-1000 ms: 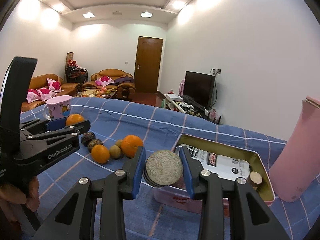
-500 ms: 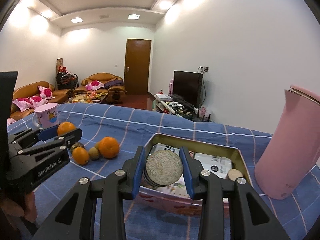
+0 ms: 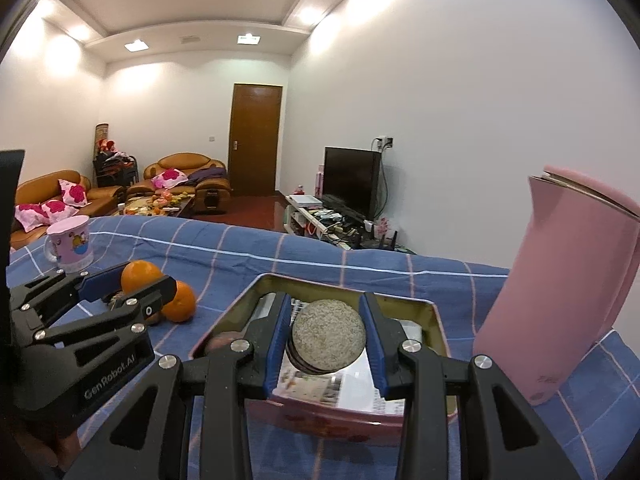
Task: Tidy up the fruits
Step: 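Carry the orange and flat tin into the pink box and release both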
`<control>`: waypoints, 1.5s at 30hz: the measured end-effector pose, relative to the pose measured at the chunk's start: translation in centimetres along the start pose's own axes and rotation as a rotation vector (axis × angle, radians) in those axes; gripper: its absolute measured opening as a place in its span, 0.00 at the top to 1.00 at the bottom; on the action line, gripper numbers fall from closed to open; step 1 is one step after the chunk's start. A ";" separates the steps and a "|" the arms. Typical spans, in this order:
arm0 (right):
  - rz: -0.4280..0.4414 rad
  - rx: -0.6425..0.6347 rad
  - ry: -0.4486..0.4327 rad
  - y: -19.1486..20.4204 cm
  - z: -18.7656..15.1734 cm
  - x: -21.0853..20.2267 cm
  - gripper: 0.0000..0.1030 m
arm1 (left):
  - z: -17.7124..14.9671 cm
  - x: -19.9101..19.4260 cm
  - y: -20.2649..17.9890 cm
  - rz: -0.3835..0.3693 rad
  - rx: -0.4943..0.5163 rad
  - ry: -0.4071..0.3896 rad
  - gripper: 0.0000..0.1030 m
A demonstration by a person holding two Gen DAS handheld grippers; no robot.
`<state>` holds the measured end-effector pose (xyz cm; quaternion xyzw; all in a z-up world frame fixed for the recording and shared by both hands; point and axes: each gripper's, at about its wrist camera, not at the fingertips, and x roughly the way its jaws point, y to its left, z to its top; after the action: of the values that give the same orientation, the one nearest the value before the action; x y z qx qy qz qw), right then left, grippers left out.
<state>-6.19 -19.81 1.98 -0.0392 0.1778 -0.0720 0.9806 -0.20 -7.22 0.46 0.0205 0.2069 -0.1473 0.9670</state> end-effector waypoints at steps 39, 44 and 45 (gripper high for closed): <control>-0.144 0.133 0.068 -8.2 0.5 3.6 0.63 | 1.8 5.4 -9.7 -0.106 0.051 0.095 0.57; -0.128 0.126 0.118 -7.8 0.4 5.5 0.63 | 1.9 6.2 -9.4 -0.099 0.048 0.130 0.57; -0.127 0.125 0.130 -7.8 0.3 5.8 0.63 | 1.9 6.4 -9.3 -0.098 0.046 0.140 0.57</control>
<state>-1.72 -28.36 1.09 0.0157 0.2333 -0.1474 0.9610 3.38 -18.09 -0.19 0.0428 0.2715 -0.1975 0.9410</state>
